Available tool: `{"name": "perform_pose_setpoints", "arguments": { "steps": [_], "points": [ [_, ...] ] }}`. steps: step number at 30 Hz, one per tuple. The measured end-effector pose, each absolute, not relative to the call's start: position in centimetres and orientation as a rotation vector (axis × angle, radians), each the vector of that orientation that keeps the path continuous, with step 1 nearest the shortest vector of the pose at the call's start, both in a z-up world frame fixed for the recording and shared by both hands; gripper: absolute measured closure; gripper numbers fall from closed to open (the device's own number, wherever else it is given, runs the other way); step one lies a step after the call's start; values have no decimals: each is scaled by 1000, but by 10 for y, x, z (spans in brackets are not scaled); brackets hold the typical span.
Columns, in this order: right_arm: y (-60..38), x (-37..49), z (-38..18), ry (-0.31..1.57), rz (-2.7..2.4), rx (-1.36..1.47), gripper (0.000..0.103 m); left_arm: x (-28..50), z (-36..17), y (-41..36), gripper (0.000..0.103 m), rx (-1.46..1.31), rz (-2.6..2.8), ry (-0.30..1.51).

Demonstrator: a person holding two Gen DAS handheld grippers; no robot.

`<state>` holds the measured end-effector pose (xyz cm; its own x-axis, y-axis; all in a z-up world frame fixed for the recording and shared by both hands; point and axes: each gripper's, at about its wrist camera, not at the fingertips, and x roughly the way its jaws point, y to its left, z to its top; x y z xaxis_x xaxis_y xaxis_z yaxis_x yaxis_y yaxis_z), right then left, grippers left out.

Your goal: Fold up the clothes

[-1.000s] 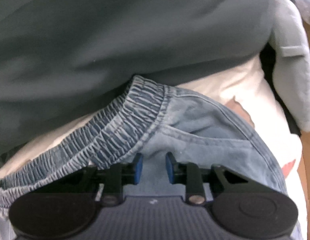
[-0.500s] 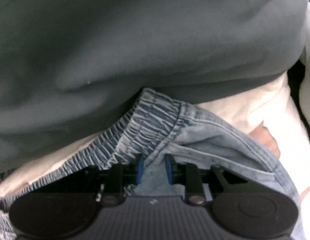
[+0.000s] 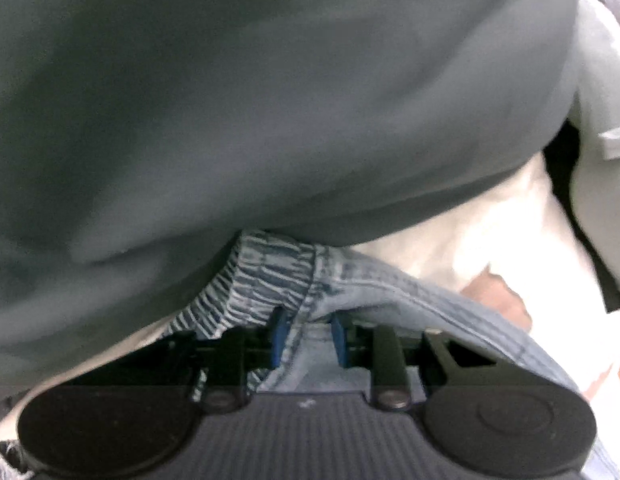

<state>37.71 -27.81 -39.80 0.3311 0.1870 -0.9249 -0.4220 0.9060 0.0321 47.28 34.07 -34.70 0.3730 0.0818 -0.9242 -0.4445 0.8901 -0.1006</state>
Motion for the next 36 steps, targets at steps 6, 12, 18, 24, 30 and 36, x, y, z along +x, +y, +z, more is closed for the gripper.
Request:
{"name": "perform_pose_setpoints", "arguments": {
  "steps": [6, 12, 18, 24, 30, 36],
  "points": [
    [-295, 392, -396, 1194, 363, -195, 66, 474, -347, 336, 77, -323, 339, 1153],
    [-325, 399, -395, 1196, 301, -143, 96, 455, -328, 333, 74, -354, 338, 1174],
    [-360, 405, -375, 1102, 157, -5, 93, 418, -317, 310, 71, -345, 224, 1166],
    [-352, 415, -373, 1034, 154, 59, 82, 387, -339, 281, 68, -300, 113, 1206],
    [-329, 429, -395, 1050, 169, 7, 76, 384, -358, 268, 68, -277, 130, 1226],
    [-322, 454, -400, 996, 126, -28, 77, 397, -355, 275, 68, -388, 221, 1208]
  ]
}}
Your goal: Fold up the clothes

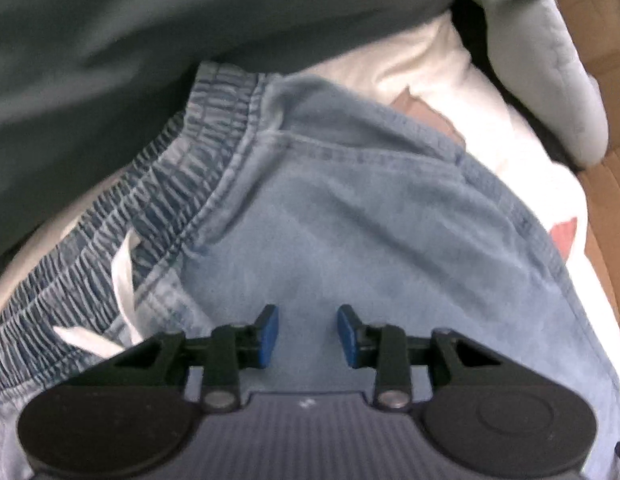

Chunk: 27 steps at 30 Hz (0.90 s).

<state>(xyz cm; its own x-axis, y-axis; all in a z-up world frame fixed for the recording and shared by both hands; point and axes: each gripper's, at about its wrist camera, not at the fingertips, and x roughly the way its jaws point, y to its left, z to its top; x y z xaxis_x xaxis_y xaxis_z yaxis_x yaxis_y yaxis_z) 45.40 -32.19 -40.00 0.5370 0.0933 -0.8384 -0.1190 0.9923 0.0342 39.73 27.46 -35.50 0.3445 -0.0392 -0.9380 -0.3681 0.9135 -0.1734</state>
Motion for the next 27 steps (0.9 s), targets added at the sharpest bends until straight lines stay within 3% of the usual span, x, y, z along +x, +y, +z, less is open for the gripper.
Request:
{"name": "perform_pose_setpoints", "arguments": {
  "steps": [7, 13, 18, 27],
  "points": [
    [-313, 494, -390, 1041, 35, -6, 76, 413, -341, 240, 68, -323, 131, 1191],
    [-298, 475, -365, 1024, 175, 26, 72, 426, -346, 191, 68, -262, -10, 1162],
    [-268, 441, -372, 1036, 311, -5, 71, 394, -356, 162, 68, -145, -105, 1149],
    [-220, 444, -390, 1030, 270, -106, 69, 426, -361, 135, 67, -82, -22, 1115]
  ]
}}
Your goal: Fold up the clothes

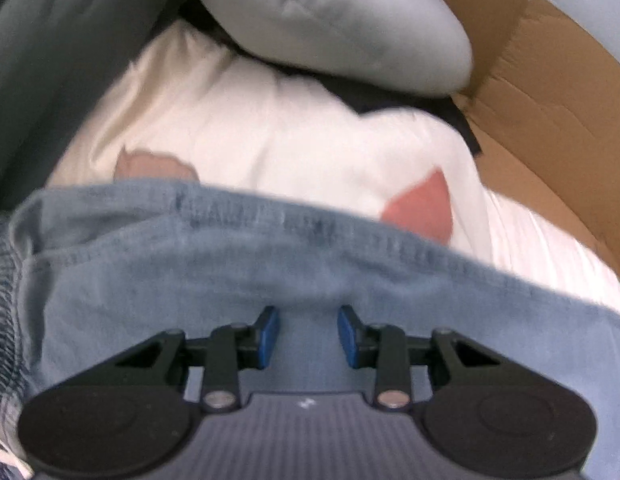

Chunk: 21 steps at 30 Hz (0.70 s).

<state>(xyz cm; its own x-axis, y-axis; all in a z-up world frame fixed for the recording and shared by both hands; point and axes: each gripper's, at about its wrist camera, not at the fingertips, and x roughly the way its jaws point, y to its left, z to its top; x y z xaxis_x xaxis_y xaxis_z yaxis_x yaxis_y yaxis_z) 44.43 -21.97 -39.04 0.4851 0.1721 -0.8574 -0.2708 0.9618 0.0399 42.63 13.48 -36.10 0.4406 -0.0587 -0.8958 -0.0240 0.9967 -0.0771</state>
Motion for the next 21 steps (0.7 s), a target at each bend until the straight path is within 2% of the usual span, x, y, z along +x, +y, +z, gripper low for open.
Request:
{"name": "perform_pose_setpoints", "arguments": {
  "steps": [12, 15, 21],
  "points": [
    [-213, 505, -392, 1123, 163, -51, 66, 461, -356, 130, 60, -123, 60, 1197],
    [-217, 507, -386, 1166, 157, -18, 65, 453, -349, 133, 63, -140, 42, 1203],
    [-249, 483, -369, 1133, 264, 41, 64, 419, -331, 166, 63, -156, -30, 1184]
  ]
}}
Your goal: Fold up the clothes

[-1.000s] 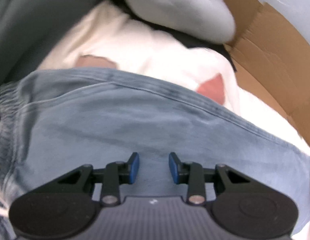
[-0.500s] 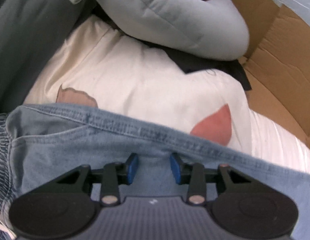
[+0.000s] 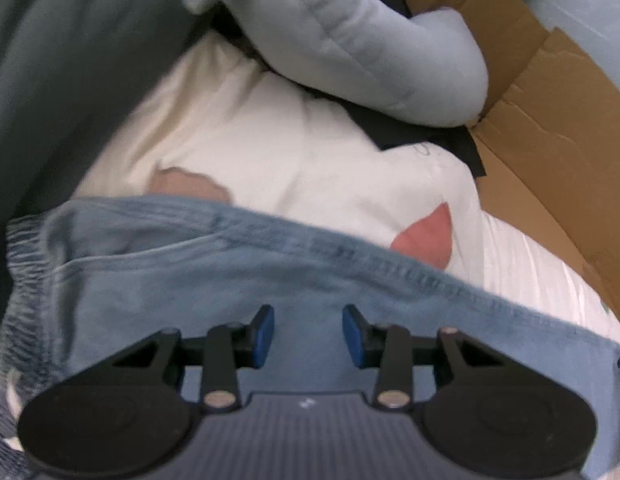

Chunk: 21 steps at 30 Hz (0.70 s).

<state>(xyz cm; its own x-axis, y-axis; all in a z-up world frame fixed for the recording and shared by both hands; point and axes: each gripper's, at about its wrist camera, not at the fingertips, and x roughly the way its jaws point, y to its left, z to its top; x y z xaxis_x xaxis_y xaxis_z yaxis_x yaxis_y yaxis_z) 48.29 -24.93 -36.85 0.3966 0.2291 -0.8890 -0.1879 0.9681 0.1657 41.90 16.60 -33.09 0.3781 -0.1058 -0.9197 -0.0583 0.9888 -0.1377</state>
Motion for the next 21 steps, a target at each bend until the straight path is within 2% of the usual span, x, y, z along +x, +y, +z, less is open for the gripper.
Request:
{"name": "perform_pose_setpoints", "arguments": {
  "steps": [7, 15, 17, 21],
  "points": [
    [-297, 437, -356, 1138, 321, 3, 64, 386, -314, 212, 63, -101, -21, 1192],
    [-331, 402, -369, 1165, 290, 7, 64, 315, -309, 291, 63, -142, 97, 1202],
    [-332, 393, -374, 1155, 292, 21, 64, 294, -317, 309, 72, -167, 151, 1218],
    [-323, 375, -380, 1136, 313, -6, 64, 254, -336, 331, 74, -206, 241, 1250]
  ]
}}
